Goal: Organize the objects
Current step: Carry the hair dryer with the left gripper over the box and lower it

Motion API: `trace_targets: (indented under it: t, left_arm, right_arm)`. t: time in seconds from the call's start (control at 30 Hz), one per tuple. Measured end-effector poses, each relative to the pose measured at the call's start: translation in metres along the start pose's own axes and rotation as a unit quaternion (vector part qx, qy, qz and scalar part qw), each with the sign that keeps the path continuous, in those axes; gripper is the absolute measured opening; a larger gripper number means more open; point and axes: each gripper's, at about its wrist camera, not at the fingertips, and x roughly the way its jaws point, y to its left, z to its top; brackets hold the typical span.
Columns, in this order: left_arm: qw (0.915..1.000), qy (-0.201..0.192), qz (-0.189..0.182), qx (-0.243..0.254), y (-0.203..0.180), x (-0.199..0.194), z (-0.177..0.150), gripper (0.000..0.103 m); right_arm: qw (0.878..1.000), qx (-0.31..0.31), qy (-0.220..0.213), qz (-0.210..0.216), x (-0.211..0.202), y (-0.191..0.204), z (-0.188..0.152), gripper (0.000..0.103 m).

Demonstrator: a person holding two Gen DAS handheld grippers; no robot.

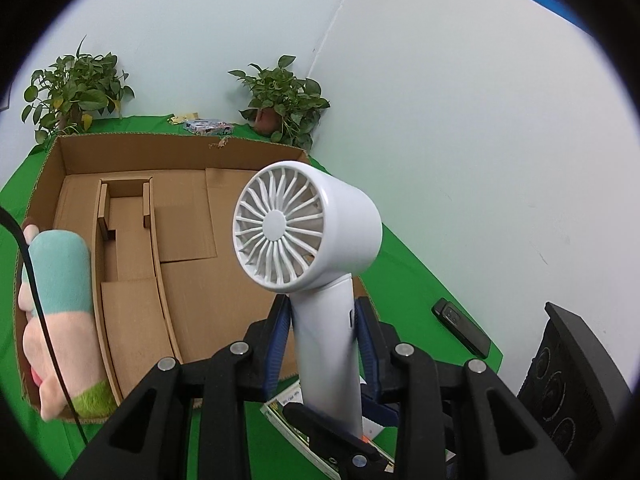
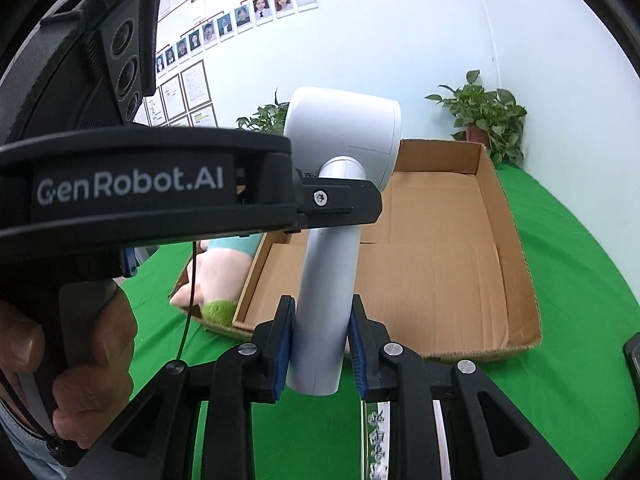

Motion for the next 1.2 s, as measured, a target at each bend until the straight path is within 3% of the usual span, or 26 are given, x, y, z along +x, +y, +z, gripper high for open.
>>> trace_targets:
  t: [0.4,0.87,1.2]
  left_arm:
    - [0.9984,0.046,0.021,-0.027,0.042,0.054,0.019,0.032]
    - [0.9900,0.119,0.058,-0.049,0.078,0.118,0.000,0.032]
    - [0.9825,0.147,0.080,-0.081,0.100,0.141,-0.006,0.032]
  right_arm:
    - [0.997,0.025,0.062,0.032,0.078,-0.033,0.013,0.024]
    - [0.983,0.082,0.150,0.072,0.177,-0.075,-0.014,0.024]
    - [0.976,0.099,0.175,0.083,0.203,-0.075,-0.024,0.024]
